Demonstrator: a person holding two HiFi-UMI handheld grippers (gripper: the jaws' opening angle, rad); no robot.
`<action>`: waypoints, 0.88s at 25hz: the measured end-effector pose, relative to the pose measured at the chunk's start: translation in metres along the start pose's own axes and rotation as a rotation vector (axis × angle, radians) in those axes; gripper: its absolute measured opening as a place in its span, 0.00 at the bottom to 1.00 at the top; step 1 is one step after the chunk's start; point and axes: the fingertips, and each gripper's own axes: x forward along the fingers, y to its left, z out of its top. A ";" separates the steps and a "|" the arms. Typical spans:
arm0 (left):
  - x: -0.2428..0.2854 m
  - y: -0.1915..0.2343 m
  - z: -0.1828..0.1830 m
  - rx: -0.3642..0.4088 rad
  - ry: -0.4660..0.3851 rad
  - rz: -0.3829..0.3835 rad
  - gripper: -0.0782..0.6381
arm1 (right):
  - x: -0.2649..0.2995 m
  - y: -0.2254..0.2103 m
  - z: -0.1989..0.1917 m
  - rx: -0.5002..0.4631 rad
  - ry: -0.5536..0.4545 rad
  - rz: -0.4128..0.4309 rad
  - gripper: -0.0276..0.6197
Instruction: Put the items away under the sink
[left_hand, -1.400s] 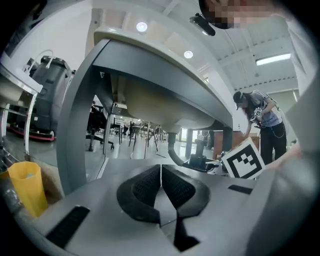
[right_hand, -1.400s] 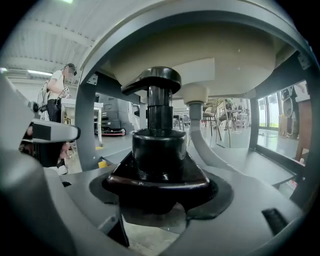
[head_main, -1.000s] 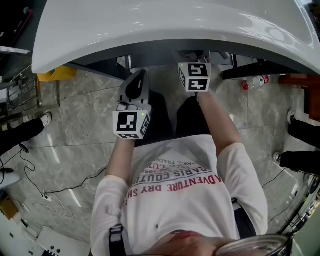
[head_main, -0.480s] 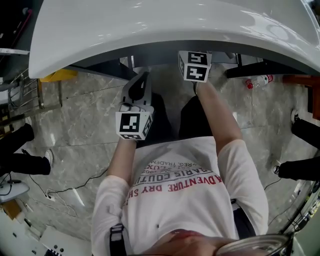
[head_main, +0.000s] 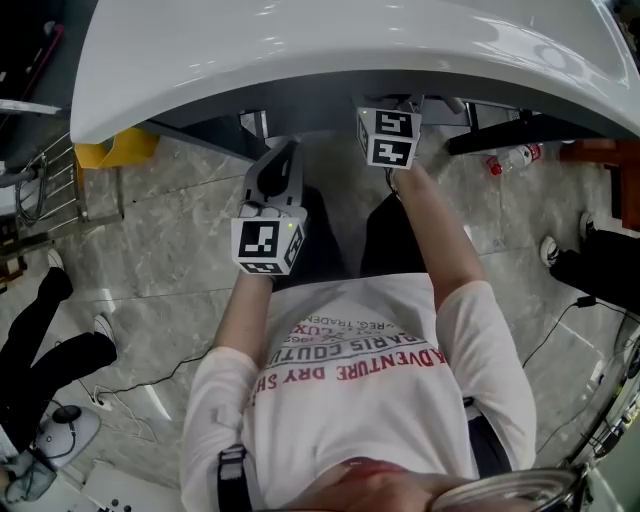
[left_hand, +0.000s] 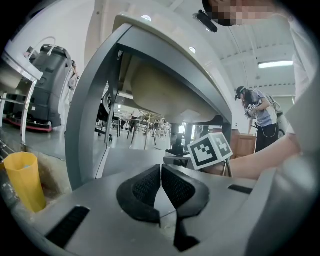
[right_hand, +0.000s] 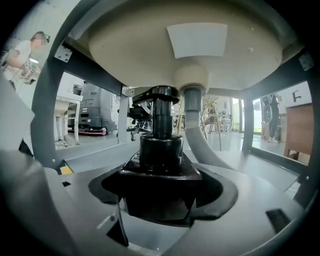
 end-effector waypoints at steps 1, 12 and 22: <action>0.000 0.000 0.001 0.001 -0.002 0.000 0.15 | -0.004 0.000 0.001 0.003 -0.006 0.001 0.62; -0.002 -0.020 0.017 -0.009 -0.050 0.001 0.15 | -0.099 0.013 0.016 0.103 -0.082 0.018 0.57; -0.008 -0.048 0.042 -0.065 -0.011 0.011 0.15 | -0.165 0.012 0.067 0.153 -0.122 0.084 0.08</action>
